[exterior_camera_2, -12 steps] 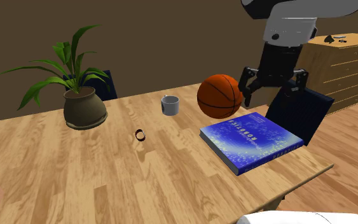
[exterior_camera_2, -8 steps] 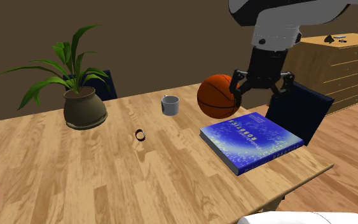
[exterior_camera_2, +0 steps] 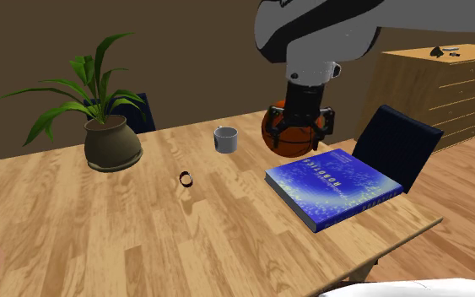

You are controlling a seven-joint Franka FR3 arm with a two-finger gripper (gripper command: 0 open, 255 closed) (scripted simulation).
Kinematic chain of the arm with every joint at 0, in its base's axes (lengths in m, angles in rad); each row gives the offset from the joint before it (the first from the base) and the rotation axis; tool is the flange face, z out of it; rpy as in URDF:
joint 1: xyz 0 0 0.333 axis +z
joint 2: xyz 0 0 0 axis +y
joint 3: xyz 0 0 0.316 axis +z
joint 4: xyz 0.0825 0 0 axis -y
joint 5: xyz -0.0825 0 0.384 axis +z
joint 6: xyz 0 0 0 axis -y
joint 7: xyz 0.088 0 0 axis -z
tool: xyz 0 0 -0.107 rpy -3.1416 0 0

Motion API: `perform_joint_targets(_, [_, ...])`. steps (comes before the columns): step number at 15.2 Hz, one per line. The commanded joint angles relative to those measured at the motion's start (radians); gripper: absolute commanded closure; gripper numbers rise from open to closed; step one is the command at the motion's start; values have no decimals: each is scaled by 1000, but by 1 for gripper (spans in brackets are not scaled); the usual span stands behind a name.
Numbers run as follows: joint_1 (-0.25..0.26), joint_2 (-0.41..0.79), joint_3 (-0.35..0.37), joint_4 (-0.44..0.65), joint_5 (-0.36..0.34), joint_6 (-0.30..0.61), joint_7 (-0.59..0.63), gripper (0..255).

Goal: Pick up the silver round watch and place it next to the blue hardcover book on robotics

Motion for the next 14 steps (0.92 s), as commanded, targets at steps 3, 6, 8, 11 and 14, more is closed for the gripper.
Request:
perform_joint_targets(3, [29,129,46,41,25,81,27,0])
perform_joint_targets(6, [50,226,80,82,35,132,49,0])
perform_joint_targets(8, [62,292,102,115,38,162,64,0])
perform_joint_targets(11, [81,393,133,172,35,202,88,0])
perform_joint_targets(14, [100,496,162,237,24,234,114,0])
